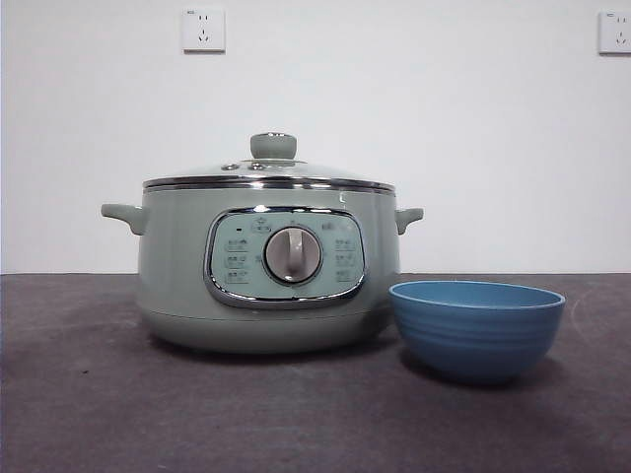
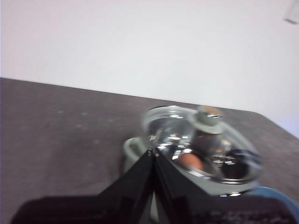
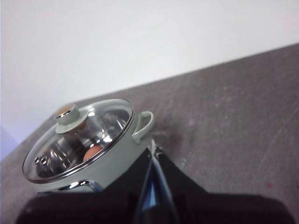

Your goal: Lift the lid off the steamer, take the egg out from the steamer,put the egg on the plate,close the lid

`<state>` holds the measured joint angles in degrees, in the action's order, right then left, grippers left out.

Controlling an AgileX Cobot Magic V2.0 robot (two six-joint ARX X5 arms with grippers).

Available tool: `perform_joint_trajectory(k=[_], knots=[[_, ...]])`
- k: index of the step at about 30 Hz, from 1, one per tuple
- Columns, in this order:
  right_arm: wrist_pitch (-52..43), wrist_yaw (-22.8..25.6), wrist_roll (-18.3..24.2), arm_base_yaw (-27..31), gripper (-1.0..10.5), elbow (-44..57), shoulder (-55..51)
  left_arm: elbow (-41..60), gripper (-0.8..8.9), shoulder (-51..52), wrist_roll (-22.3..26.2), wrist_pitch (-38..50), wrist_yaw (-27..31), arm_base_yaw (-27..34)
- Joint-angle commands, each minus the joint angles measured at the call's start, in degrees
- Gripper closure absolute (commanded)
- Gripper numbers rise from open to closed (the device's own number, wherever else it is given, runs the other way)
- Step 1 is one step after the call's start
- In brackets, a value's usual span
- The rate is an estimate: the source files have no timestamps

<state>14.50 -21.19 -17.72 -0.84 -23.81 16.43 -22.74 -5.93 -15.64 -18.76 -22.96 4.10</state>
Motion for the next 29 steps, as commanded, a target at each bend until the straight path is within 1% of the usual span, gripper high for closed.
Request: perform_joint_trajectory(k=[1, 8, 14, 17, 20, 23, 26, 27, 28, 29], knots=[[4.35, -1.62, 4.76, -0.5, 9.6, -6.32, 5.25, -4.52, 8.2, -2.75, 2.19, -1.46, -3.5, 0.13], [20.48, -8.61, 15.63, -1.97, 9.6, -23.78, 19.21, -15.65, 8.2, -12.17, 6.73, -11.04, -10.67, 0.13], [32.46, -14.45, 22.58, -3.98, 9.6, -34.97, 28.41, -23.87, 8.21, -19.47, 10.71, -19.45, -16.37, 0.13], [37.79, -17.57, 24.79, -5.01, 9.6, -37.99, 31.17, -27.23, 8.21, -22.47, 13.07, -24.28, -17.62, 0.11], [40.76, -18.95, 26.08, -6.16, 9.6, -38.77, 32.24, -29.68, 8.21, -24.74, 15.47, -28.63, -17.81, 0.11], [41.51, -18.97, 26.82, -7.28, 9.6, -38.77, 32.39, -31.08, 8.19, -26.18, 16.17, -31.21, -17.84, 0.11], [41.29, -18.97, 26.77, -7.58, 9.4, -38.77, 32.37, -31.32, 8.05, -26.67, 16.11, -31.26, -17.9, 0.11], [41.29, -18.97, 26.77, -7.58, 9.4, -38.77, 32.37, -31.32, 7.78, -26.67, 16.0, -31.23, -17.92, 0.11], [41.29, -18.97, 26.77, -7.58, 9.1, -38.77, 32.37, -31.32, 7.13, -26.67, 15.78, -31.23, -17.9, 0.11], [41.29, -18.97, 26.75, -7.58, 8.3, -38.77, 32.37, -31.32, 5.87, -26.67, 15.67, -31.23, -17.92, 0.11]])
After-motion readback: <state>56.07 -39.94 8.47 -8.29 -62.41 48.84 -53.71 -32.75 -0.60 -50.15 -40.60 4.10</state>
